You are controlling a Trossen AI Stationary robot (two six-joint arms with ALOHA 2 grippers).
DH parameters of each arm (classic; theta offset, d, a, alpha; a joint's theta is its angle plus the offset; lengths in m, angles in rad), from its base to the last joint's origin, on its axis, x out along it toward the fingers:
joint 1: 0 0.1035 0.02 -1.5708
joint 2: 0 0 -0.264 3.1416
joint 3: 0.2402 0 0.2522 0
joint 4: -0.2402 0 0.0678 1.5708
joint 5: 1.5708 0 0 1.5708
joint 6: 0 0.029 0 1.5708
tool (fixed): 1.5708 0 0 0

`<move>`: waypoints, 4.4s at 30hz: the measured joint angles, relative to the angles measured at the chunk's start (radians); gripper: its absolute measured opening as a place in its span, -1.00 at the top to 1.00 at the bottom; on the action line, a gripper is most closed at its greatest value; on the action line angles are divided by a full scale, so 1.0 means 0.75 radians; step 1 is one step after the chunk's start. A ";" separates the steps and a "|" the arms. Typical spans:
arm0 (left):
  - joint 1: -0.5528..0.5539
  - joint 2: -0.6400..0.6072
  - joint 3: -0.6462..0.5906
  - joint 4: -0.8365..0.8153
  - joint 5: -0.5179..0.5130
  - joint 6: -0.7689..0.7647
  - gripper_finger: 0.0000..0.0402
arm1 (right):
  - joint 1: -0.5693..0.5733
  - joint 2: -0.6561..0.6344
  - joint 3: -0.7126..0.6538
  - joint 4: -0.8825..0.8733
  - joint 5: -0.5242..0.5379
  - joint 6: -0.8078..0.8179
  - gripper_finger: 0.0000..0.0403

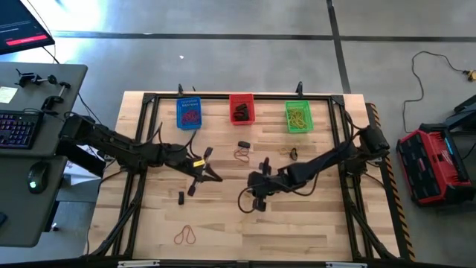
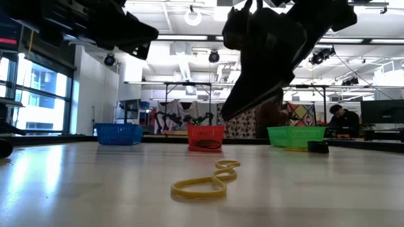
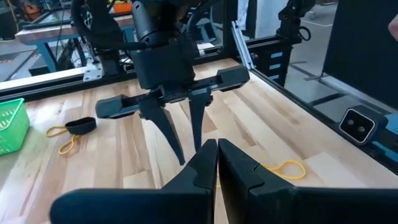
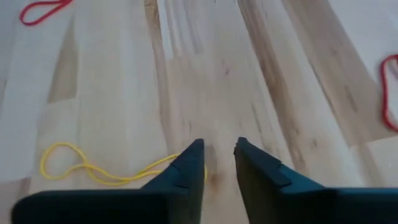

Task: Sort rubber bands into baskets
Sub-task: Put the yellow rubber band into the green bin

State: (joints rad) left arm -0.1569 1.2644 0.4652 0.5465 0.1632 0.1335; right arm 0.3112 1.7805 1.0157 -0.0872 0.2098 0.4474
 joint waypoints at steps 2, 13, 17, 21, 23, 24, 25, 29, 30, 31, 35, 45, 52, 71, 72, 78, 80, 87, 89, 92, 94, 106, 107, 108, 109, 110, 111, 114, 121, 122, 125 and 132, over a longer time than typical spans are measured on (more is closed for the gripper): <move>-0.025 0.000 0.000 0.000 -0.034 -0.003 0.98 | 0.013 0.000 0.000 0.000 0.000 0.033 0.53; -0.135 0.000 0.000 0.001 -0.107 -0.003 0.98 | 0.043 0.000 0.000 0.001 0.040 0.097 0.43; -0.152 0.000 0.000 0.000 -0.132 -0.002 0.98 | 0.076 0.000 0.000 0.001 0.038 0.109 0.43; -0.153 0.000 0.000 0.000 -0.132 -0.002 0.98 | 0.106 0.000 0.001 0.001 0.039 0.164 0.43; -0.153 0.000 0.000 0.000 -0.132 -0.002 0.98 | 0.122 0.000 0.001 0.001 0.063 0.185 0.43; -0.153 0.000 0.000 0.000 -0.132 -0.003 0.98 | 0.129 0.000 0.001 0.001 0.066 0.200 0.43; -0.153 0.000 0.000 0.000 -0.132 -0.006 0.98 | 0.135 0.000 0.001 0.001 0.065 0.212 0.43; -0.153 0.000 0.000 0.000 -0.133 -0.020 0.98 | 0.148 0.000 0.001 0.001 0.066 0.241 0.43; -0.153 0.000 0.000 0.000 -0.134 -0.024 0.98 | 0.148 0.000 0.001 0.001 0.066 0.241 0.43; -0.153 0.000 0.000 0.000 -0.135 -0.029 0.98 | 0.148 0.000 0.001 0.001 0.066 0.241 0.43; -0.153 0.000 0.000 -0.001 -0.136 -0.047 0.98 | 0.147 0.000 0.001 0.001 0.066 0.212 0.43; -0.153 0.000 -0.001 -0.006 -0.179 -0.049 0.98 | 0.182 0.033 0.065 -0.024 0.101 0.231 0.19; -0.154 0.001 -0.002 -0.048 -0.197 -0.073 0.98 | 0.216 0.180 0.271 -0.270 0.152 0.242 0.11; -0.169 0.001 -0.001 -0.084 -0.210 -0.073 0.98 | 0.243 0.493 0.697 -0.708 0.131 0.272 0.11; -0.169 0.001 -0.002 -0.086 -0.210 -0.074 0.98 | 0.243 0.495 0.694 -0.707 0.126 0.278 0.12; -0.170 0.001 -0.001 -0.101 -0.212 -0.083 0.98 | 0.244 0.509 0.694 -0.772 0.113 0.311 0.29; -0.170 0.001 -0.001 -0.103 -0.215 -0.083 0.98 | 0.240 0.509 0.694 -0.782 0.106 0.311 0.40; -0.171 0.001 -0.001 -0.112 -0.234 -0.082 0.98 | 0.224 0.511 0.694 -0.790 0.106 0.301 0.90; -0.171 0.001 -0.001 -0.115 -0.234 -0.082 0.98 | 0.223 0.511 0.694 -0.794 0.142 0.287 0.97; -0.171 0.001 -0.001 -0.116 -0.245 -0.070 0.98 | 0.221 0.513 0.707 -0.822 0.155 0.276 0.95; -0.171 0.001 -0.001 -0.124 -0.271 -0.048 0.98 | 0.219 0.515 0.723 -0.852 0.161 0.268 0.97; -0.168 0.001 -0.001 -0.174 -0.309 -0.007 0.98 | 0.168 0.514 0.745 -0.913 0.152 0.082 0.56; -0.168 0.001 -0.001 -0.177 -0.309 -0.003 0.98 | 0.156 0.514 0.745 -0.913 0.139 0.059 0.52; -0.168 0.001 -0.001 -0.182 -0.309 0.000 0.98 | 0.143 0.514 0.745 -0.912 0.123 0.029 0.48; -0.168 0.001 -0.001 -0.183 -0.309 0.001 0.98 | 0.132 0.514 0.745 -0.911 0.111 0.000 0.46; -0.168 0.001 -0.001 -0.183 -0.309 0.001 0.98 | 0.120 0.514 0.744 -0.903 0.102 -0.028 0.45; -0.168 0.001 -0.001 -0.183 -0.309 0.002 0.98 | 0.109 0.514 0.736 -0.880 0.085 -0.057 0.44; -0.168 0.001 -0.001 -0.188 -0.309 0.011 0.98 | 0.077 0.508 0.710 -0.826 -0.019 -0.142 0.47; -0.168 0.001 -0.001 -0.206 -0.309 0.012 0.98 | 0.039 0.503 0.684 -0.819 -0.136 -0.247 0.92; -0.168 0.001 -0.001 -0.208 -0.309 0.012 0.98 | 0.038 0.504 0.684 -0.821 -0.142 -0.268 0.96; -0.168 0.001 -0.001 -0.208 -0.309 0.023 0.98 | 0.032 0.508 0.713 -0.854 -0.147 -0.301 0.94; -0.168 0.001 -0.001 -0.207 -0.340 0.034 0.98 | 0.023 0.492 0.827 -1.053 -0.057 -0.364 0.99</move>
State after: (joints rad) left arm -0.2829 1.2648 0.4648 0.3916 -0.0917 0.1590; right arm 0.3284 2.1498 1.6361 -0.8772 0.1667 0.1742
